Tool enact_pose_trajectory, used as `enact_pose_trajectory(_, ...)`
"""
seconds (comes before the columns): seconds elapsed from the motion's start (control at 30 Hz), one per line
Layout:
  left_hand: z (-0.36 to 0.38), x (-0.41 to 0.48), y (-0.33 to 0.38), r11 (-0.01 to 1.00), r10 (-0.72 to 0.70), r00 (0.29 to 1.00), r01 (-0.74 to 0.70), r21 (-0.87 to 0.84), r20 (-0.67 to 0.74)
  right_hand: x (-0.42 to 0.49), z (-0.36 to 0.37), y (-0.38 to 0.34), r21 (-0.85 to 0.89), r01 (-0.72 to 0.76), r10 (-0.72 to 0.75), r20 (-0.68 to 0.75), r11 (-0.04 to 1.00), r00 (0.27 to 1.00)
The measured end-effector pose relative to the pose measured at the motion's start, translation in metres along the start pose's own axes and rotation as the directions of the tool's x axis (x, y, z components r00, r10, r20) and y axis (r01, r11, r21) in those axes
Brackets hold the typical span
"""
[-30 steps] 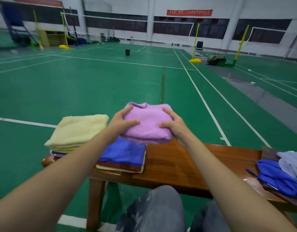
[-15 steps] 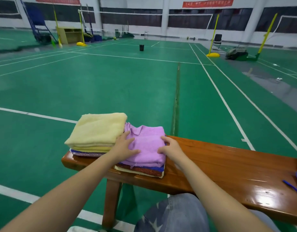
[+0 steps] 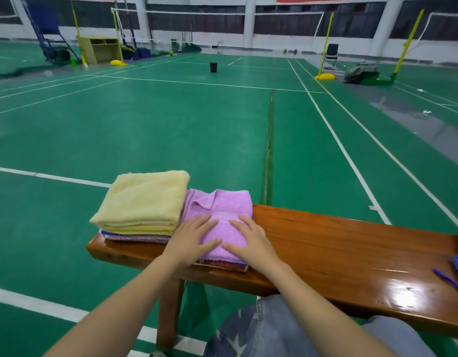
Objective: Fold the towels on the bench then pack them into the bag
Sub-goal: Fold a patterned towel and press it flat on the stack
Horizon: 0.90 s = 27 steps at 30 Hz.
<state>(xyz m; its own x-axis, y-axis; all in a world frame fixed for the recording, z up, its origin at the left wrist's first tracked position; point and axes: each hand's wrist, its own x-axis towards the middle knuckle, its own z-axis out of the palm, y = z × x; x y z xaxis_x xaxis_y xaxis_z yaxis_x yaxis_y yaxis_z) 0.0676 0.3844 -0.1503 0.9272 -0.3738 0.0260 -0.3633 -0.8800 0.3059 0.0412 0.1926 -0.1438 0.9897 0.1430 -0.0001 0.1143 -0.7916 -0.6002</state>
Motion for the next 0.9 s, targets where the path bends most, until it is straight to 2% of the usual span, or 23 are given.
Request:
enact_pose_trajectory(0.2, -0.012, 0.001, 0.017, 0.998, -0.02, 1.0, 0.022, -0.058, 0.02, -0.006, -0.007, 0.003, -0.022, 0.005, -0.005, -0.017, 1.0, 1.0)
enact_pose_trajectory(0.33, -0.015, 0.004, 0.053, 0.993, 0.021, 0.996, -0.031, -0.112, -0.084, -0.02, -0.033, 0.022, -0.004, 0.044, -0.044, -0.176, 0.999, 0.983)
enact_pose_trajectory(0.47, 0.001, 0.016, 0.107, 0.974, 0.127, 0.988, -0.141, -0.175, -0.088, -0.047, -0.066, 0.063, -0.002, 0.025, -0.025, -0.276, 1.0, 0.961)
enact_pose_trajectory(0.7, 0.05, 0.048, 0.222, 0.919, 0.248, 0.967, -0.254, -0.3, -0.06, -0.114, -0.14, 0.153, 0.017, -0.181, 0.173, -0.393, 0.983, 0.903)
enact_pose_trajectory(0.8, 0.071, 0.055, 0.271, 0.894, 0.291, 0.956, -0.281, -0.35, -0.024, -0.143, -0.167, 0.196, -0.004, -0.308, 0.27, -0.471, 0.951, 0.839)
enact_pose_trajectory(0.9, 0.088, 0.055, 0.314, 0.875, 0.34, 0.94, -0.308, -0.373, 0.022, -0.171, -0.188, 0.237, 0.001, -0.475, 0.403, -0.531, 0.88, 0.745)
